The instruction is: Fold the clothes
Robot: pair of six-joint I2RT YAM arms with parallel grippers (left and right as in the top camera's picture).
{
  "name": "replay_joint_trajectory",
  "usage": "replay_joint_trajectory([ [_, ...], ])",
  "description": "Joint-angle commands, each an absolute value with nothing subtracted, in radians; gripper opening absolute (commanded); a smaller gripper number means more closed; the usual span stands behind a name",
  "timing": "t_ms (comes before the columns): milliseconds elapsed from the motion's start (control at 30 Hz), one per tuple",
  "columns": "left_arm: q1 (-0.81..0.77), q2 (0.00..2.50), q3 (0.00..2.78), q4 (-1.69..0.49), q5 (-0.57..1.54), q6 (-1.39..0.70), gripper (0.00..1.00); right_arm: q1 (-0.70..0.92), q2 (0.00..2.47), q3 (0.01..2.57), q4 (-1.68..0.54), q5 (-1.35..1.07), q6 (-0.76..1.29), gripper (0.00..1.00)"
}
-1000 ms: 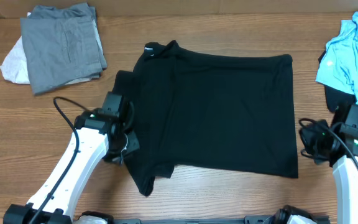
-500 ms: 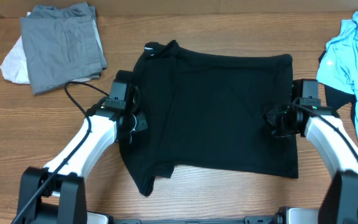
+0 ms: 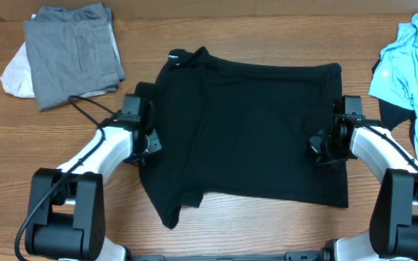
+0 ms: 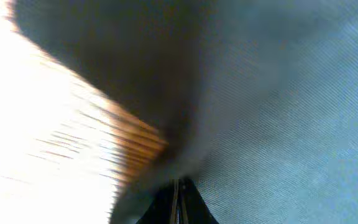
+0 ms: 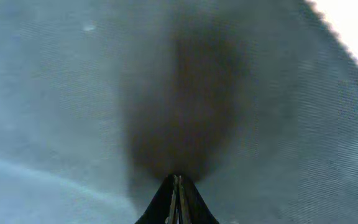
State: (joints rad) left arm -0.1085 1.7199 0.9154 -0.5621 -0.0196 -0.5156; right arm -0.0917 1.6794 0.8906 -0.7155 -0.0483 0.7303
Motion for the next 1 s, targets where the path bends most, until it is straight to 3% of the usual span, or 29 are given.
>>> replay_joint_trajectory([
  [0,-0.052,1.755,0.913,-0.567,-0.062,-0.492,0.04,-0.097,1.684,0.914,-0.719,-0.001,0.764,0.04],
  [500,-0.024,1.772,0.913,-0.619,-0.070,-0.460,0.04,-0.097,1.684,0.913,-0.838,0.121,0.921,0.04],
  [967,-0.025,1.771,0.913,-0.871,-0.085,-0.582,0.04,-0.099,1.683,0.902,-1.032,0.146,1.057,0.04],
])
